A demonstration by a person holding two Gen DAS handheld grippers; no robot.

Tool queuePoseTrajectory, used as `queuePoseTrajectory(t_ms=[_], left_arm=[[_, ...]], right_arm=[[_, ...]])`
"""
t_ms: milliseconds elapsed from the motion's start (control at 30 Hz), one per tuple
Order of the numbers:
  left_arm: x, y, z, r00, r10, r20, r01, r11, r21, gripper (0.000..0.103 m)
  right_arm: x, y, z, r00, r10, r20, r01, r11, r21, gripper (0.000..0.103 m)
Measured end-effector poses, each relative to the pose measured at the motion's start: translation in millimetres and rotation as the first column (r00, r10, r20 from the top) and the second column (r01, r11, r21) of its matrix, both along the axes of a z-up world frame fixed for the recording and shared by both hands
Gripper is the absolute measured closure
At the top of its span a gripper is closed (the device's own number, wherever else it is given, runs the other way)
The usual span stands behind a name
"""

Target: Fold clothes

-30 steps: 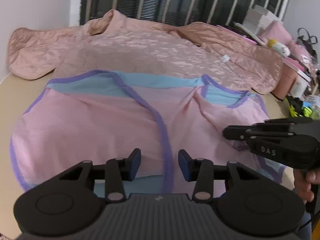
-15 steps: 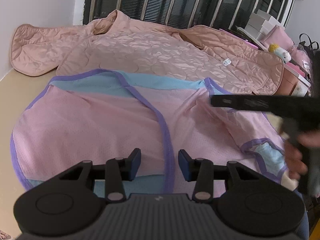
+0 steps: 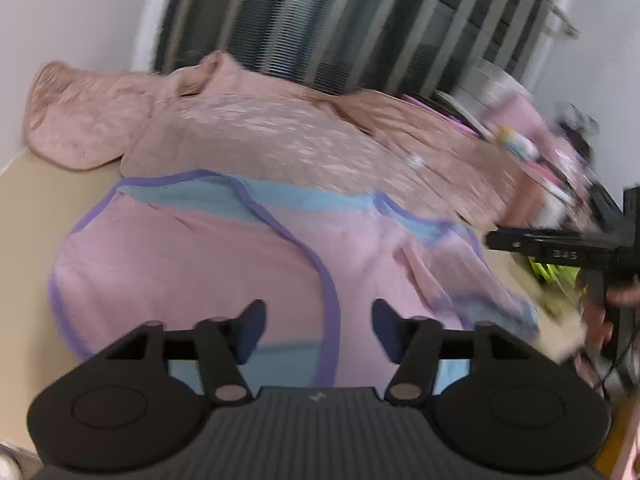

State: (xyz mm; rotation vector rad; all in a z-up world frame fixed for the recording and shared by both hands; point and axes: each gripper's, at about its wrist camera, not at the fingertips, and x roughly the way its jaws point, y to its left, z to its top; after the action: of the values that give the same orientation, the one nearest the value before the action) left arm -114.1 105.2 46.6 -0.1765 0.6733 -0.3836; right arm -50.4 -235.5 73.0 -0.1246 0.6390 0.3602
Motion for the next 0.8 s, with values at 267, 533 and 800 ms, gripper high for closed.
queuePoseTrajectory(t_ms=[267, 533, 800], left_arm=[[-38.1, -17.0, -13.1, 0.978, -0.202, 0.051, 0.191, 0.968, 0.165, 0.039], [-51.5, -61.4, -24.8, 0.922, -0.381, 0.074, 0.327, 0.865, 0.380, 0.032], [-42.7, -44.4, -33.0, 0.946, -0.324, 0.023, 0.295, 0.888, 0.352, 0.103]], right_arm=[[-74.4, -46.7, -23.4, 0.997, 0.068, -0.026, -0.072, 0.979, -0.190, 0.062], [-90.7, -9.8, -28.9, 0.932, 0.363, -0.022, -0.363, 0.925, -0.110, 0.063], [-77.2, 29.0, -57.3, 0.905, 0.423, -0.053, -0.426, 0.898, -0.111, 0.102]])
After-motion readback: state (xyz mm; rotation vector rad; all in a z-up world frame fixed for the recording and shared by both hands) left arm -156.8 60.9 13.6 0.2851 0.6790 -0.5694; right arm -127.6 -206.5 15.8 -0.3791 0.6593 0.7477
